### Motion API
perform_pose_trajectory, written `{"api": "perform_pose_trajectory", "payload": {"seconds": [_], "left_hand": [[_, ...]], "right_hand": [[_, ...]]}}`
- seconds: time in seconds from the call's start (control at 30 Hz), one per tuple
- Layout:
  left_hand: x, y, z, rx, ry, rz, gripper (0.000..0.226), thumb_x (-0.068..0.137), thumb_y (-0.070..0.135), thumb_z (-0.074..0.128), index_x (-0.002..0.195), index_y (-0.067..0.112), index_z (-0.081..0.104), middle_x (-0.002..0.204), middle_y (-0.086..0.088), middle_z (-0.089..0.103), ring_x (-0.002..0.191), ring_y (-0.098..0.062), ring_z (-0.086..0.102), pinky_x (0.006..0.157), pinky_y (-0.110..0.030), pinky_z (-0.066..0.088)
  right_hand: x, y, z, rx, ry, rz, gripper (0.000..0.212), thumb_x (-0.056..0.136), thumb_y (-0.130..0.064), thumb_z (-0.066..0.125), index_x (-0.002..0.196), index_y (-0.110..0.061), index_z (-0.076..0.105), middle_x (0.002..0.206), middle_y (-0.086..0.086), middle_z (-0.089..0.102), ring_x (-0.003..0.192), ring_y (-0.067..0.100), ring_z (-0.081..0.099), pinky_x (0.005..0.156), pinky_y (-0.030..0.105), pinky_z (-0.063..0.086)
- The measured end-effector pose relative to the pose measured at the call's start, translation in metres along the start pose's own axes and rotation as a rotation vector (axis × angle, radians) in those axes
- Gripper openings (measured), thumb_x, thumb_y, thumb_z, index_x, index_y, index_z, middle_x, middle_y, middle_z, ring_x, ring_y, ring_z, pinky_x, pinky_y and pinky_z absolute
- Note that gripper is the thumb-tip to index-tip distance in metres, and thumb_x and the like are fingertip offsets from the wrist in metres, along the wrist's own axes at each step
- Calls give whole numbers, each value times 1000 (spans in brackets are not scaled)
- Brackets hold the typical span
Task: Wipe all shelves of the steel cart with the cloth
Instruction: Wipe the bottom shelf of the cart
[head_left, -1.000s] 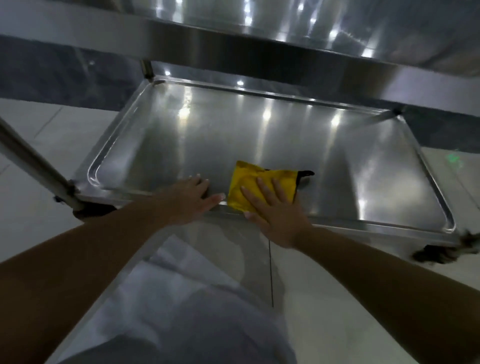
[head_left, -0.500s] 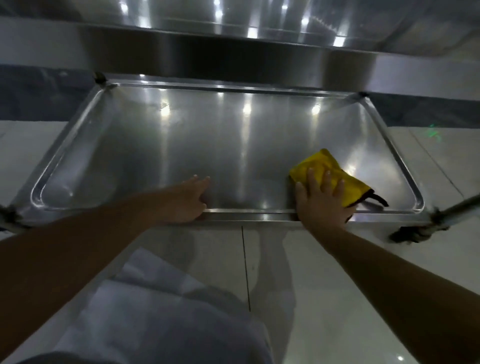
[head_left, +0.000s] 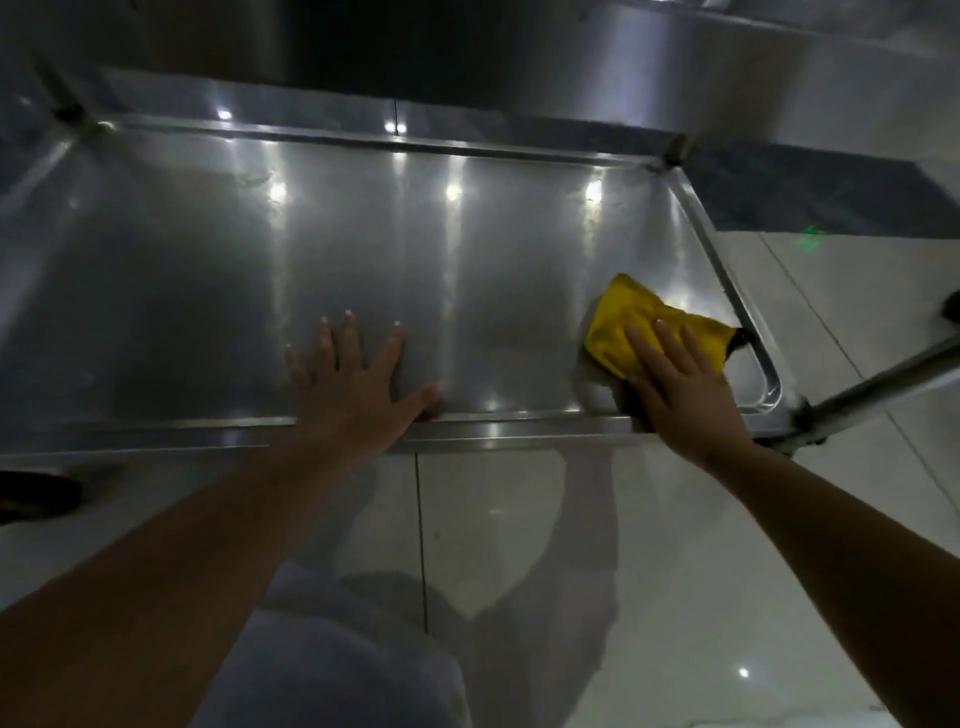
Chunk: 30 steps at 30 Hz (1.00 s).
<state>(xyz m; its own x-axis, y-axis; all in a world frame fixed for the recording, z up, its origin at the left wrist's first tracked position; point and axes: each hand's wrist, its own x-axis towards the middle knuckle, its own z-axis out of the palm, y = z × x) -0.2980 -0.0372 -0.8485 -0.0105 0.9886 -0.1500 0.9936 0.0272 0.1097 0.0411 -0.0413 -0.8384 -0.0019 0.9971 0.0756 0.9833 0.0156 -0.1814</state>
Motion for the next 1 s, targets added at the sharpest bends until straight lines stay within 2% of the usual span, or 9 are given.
{"api": "perform_pose_trajectory", "payload": {"seconds": [0.1,0.17,0.27,0.4,0.6,0.73,0.83,0.93,1.0], "left_hand": [[3,2,7,-4,37,7,76,77,82,13,146,53,3,160,-13,-5,146,-32,-9,111,-62,-6],[4,3,10,13,85,13,76,74,82,6,144,55,3,160,-14,-1,147,-32,-6,111,-62,-4],[6,-1,13,11,101,60,75,76,77,6,146,52,5,161,-11,1,147,-26,-5,111,-60,-2],[9,-8,18,-27,131,104,75,79,82,3,147,51,8,161,-7,4,148,-22,-2,112,-54,-2],[6,-3,19,-17,156,96,74,81,81,7,147,48,12,161,-6,8,147,-22,1,113,-55,-2],[8,0,22,-3,190,90,71,82,78,11,146,47,14,160,-7,9,147,-21,1,113,-57,-1],[10,-2,21,-5,166,91,70,83,77,11,146,47,12,161,-7,7,147,-22,0,113,-58,-2],[9,-3,19,-2,122,94,69,84,75,12,147,47,7,161,-6,3,147,-22,-3,113,-57,-4],[9,-4,14,-5,72,110,69,85,74,14,148,46,4,161,-3,-1,147,-21,-5,114,-54,-5]], "right_hand": [[30,-36,9,-19,-38,311,55,99,-47,36,149,-47,13,162,-3,6,148,27,-1,109,67,14],[40,-73,18,-42,-64,164,55,98,-50,33,148,-49,10,162,-4,3,148,27,-2,108,68,13],[29,-107,28,-134,-72,-239,53,99,-51,32,148,-48,13,162,-4,8,148,27,2,109,61,19],[21,-71,15,-68,-127,-495,51,99,-45,35,148,-40,23,160,-2,17,149,26,7,111,56,23],[29,32,-11,-47,-92,36,56,100,-43,39,150,-40,14,162,-2,8,149,24,1,114,54,19],[45,18,-4,8,-67,283,52,101,-43,32,150,-42,13,162,0,8,148,26,1,115,58,9],[42,-19,-3,69,-160,167,51,102,-43,24,151,-40,11,162,-1,3,149,23,-2,116,60,0],[10,-50,3,-116,-188,-181,46,103,-41,14,149,-40,4,162,-2,2,149,19,-6,119,51,1],[-15,-67,4,-77,-203,-342,47,100,-45,11,147,-41,6,161,-4,7,149,21,-3,118,46,7]]}}
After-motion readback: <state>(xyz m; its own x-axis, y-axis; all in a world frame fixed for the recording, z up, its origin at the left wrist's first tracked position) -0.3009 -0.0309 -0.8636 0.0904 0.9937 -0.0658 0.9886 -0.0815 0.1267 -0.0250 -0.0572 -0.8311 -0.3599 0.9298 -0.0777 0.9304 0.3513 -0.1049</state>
